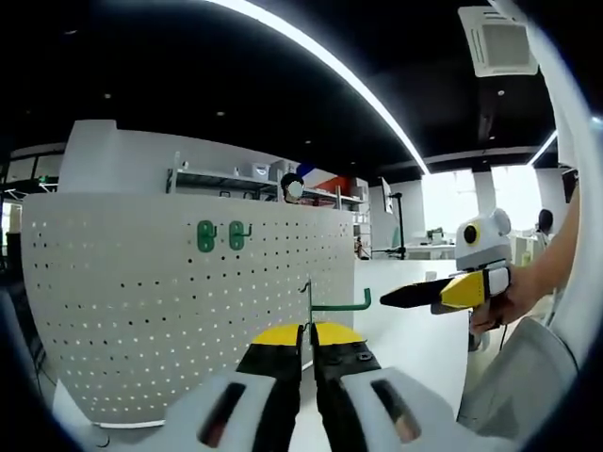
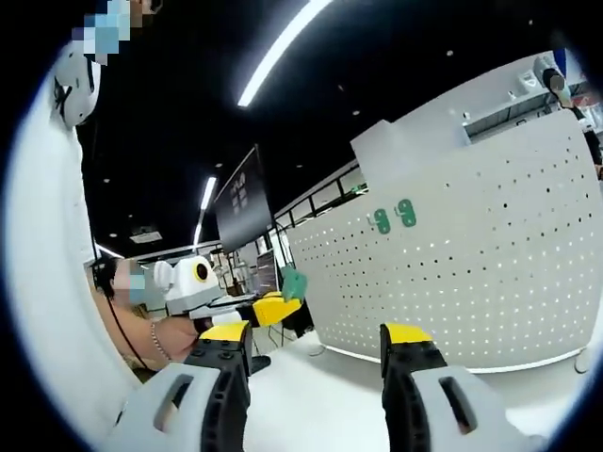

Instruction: Insert the hook assembly into the mounting plate slot until the hook locks in place.

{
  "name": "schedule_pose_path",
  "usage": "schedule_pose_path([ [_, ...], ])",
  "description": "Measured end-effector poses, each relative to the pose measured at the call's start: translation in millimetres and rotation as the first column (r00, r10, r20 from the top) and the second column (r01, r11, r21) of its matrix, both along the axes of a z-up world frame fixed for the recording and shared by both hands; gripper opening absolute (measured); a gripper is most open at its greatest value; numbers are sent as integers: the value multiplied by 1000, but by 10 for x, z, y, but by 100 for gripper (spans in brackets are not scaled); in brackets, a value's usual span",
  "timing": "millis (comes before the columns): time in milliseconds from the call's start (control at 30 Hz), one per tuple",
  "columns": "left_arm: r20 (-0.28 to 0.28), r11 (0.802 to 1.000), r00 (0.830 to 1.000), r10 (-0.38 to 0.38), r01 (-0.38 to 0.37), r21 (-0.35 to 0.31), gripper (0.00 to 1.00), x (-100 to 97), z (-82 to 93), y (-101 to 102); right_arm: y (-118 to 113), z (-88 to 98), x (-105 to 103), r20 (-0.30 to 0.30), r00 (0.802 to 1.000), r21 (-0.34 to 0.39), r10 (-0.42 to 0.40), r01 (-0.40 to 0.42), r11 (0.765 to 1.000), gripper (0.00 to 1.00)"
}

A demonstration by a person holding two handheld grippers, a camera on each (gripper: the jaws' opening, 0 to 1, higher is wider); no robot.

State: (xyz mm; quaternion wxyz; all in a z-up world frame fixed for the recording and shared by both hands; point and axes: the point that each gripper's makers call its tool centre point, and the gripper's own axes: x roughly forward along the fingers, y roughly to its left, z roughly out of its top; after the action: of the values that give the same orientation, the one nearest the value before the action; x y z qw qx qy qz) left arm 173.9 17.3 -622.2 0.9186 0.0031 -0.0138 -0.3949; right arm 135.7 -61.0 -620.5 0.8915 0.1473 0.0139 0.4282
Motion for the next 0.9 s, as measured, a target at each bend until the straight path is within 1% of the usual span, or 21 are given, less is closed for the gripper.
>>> schedule_pose_path([
  [267,-3,1000,1000,2,-2,-7,3,-3,12,-1,95,46,44,-1,1000,31,13,-12,999,54],
  [567,-5,1000,1000,4,-5,-7,3,-3,11,0,244,90,71,16,999,29,39,-39,999,55],
  [633,-4,1000,1000,5,-5,-6,3,-1,14,0,267,130,87,13,999,50,39,-40,998,55],
  [700,-6,1000,1000,7,-8,-10,3,2,16,4,306,129,102,15,999,47,42,-42,998,55],
  [900,-5,1000,1000,12,-12,-9,3,10,19,27,373,142,120,0,998,71,57,-57,996,54],
])
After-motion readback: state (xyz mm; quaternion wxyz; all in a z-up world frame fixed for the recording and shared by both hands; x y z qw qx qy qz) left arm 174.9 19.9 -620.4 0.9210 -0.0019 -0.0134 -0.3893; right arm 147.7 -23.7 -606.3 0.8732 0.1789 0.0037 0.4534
